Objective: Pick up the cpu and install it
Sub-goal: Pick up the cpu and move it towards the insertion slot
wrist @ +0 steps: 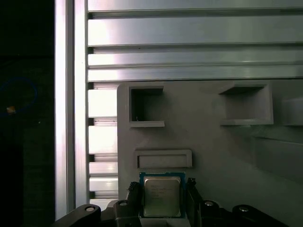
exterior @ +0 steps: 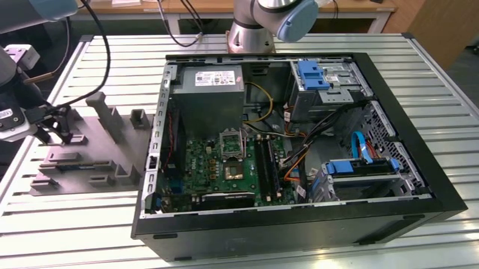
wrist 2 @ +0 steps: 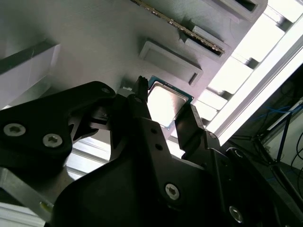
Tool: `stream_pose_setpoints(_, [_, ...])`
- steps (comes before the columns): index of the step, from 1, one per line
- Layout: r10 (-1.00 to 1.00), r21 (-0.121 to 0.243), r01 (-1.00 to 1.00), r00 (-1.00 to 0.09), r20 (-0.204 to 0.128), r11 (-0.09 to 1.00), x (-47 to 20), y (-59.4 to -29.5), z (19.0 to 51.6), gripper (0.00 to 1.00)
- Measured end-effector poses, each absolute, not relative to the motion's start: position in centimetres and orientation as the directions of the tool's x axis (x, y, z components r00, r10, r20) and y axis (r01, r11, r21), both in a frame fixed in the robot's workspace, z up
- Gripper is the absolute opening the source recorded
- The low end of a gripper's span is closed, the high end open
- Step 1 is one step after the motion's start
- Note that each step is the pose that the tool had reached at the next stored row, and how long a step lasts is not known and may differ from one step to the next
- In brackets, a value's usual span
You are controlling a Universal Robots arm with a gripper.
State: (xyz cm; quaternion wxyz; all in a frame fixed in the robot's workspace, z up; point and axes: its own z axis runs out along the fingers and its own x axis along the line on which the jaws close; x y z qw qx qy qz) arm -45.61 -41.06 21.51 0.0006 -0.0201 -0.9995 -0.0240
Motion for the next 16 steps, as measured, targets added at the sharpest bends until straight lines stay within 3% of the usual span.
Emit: stream_pose_setpoints(16, [0.04,0.048,0.04,-0.999,0.002,0.998,-45.61,-41.06,22.07,0.48])
